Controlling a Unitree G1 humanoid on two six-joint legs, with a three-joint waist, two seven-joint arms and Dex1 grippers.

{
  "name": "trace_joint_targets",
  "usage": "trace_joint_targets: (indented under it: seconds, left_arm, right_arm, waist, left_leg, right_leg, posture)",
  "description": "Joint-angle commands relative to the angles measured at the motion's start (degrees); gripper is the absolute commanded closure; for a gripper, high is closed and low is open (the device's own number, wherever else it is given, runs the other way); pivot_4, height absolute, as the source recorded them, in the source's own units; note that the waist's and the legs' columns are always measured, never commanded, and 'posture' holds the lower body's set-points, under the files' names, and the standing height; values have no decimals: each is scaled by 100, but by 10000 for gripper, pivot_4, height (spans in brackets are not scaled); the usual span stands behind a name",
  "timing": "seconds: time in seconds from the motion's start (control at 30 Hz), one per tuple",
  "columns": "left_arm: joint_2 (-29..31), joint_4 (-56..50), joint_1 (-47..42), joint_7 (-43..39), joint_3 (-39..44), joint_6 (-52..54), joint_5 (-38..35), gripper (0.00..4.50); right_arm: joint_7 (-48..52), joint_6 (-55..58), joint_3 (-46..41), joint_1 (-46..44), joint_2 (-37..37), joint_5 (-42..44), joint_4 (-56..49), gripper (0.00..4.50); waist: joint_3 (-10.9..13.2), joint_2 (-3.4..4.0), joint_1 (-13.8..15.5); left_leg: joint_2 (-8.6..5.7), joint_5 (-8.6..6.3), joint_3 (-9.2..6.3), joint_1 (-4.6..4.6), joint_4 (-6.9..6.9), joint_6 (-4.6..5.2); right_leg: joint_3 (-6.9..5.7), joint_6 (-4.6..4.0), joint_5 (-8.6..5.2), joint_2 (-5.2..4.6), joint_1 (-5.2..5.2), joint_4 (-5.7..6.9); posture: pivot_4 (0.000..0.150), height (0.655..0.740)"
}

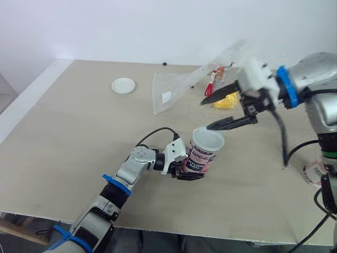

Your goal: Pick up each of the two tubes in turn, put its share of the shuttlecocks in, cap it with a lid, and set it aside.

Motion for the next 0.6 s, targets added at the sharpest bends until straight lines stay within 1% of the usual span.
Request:
trace_joint_targets:
  seconds: [0.03, 0.1, 0.13, 0.17, 0.2, 0.23, 0.27, 0.3, 0.33, 0.43, 0.47, 0.6]
  left_arm:
    - [158, 125, 0, 67, 95, 31, 99, 13092]
    - [174, 137, -11, 62, 97, 30, 96, 13092]
    - [176, 154, -27, 62, 102, 27, 93, 13092]
    - [176, 174, -46, 62, 108, 25, 89, 13092]
    - [172, 193, -69, 63, 117, 26, 84, 13092]
    - [168, 202, -85, 62, 127, 37, 73, 13092]
    - [161, 203, -93, 62, 142, 55, 53, 13092]
    - [157, 205, -99, 61, 152, 68, 38, 13092]
    - [158, 209, -101, 58, 155, 71, 33, 13092]
    - [176, 200, -86, 49, 152, 69, 33, 13092]
    - [180, 199, -81, 48, 151, 68, 34, 13092]
    - [180, 200, -77, 53, 150, 70, 41, 13092]
  right_arm:
    - [-402, 947, -929, 488, -121, 756, -609, 10857]
    - [-541, 1274, -1103, 761, -117, 994, -1007, 10857]
    - [-645, 1365, -1170, 878, -74, 1069, -1182, 13052]
    - [-762, 1531, -1215, 968, -37, 1167, -1337, 17046]
    - [-882, 1620, -1200, 1045, 0, 1172, -1468, 17936]
    - [-1014, 1767, -1163, 1101, 28, 1184, -1578, 21535]
    - [-1107, 1866, -1142, 1147, 47, 1195, -1662, 22911]
    - [-1178, 1937, -1122, 1193, 57, 1195, -1741, 30144]
    - [-1235, 2016, -1101, 1230, 55, 1196, -1800, 31121]
    - [-1305, 2096, -1012, 1343, 27, 1124, -1897, 42115]
    - [-1317, 2128, -981, 1370, 22, 1111, -1921, 43698]
    - [-1234, 2137, -782, 1517, -76, 986, -2021, 43698]
  waist:
    - [0, -4, 0]
    - [-1, -1, -10]
    - [-2, 1, -18]
    - [-2, 1, -18]
    - [-2, 1, -19]
    - [-2, 0, -16]
    - [-2, 0, -17]
    - [-2, 0, -17]
    - [-1, -1, -16]
    - [-1, -1, -17]
    - [-1, -1, -17]
    - [-1, -1, -16]
  left_leg:
    - [2, 0, -4, 0, 0, 0]
    - [2, 0, 0, 0, -1, 0]
    - [7, 0, 1, 0, -1, 0]
    - [9, 0, 4, 0, -1, 0]
    - [9, 0, 4, 0, -1, 0]
    - [11, 0, 5, 0, 0, 0]
    - [13, 1, 2, 0, 0, 1]
    - [14, 2, 5, 0, 2, 1]
    - [14, 3, 6, 0, 2, 2]
    - [14, 4, 13, -1, 4, 2]
    - [14, 4, 12, -1, 4, 2]
    - [15, 4, 13, -3, 3, 2]
  right_leg:
    - [-3, -2, -1, 2, 2, 0]
    - [-1, 1, -1, 3, -2, 0]
    - [-1, 7, -3, 7, -3, 0]
    - [1, 22, -9, 9, -7, 1]
    - [1, 26, -10, 10, -8, 1]
    - [1, 27, -9, 11, -9, 1]
    - [0, 25, -10, 14, -8, 1]
    - [2, 17, -11, 15, -9, 1]
    - [2, 15, -12, 14, -9, 0]
    - [7, 15, -11, 13, -12, -1]
    - [7, 14, -11, 13, -12, -1]
    - [7, 18, -10, 13, -15, -1]
  posture:
    - [1500, 7400]
    - [1500, 7400]
    - [1500, 7400]
    - [1500, 7400]
    - [1500, 7400]
    - [1500, 7400]
    - [1500, 7400]
    - [1500, 7400]
    - [1500, 7400]
    - [1500, 7400]
    - [1500, 7400]
    - [1500, 7400]
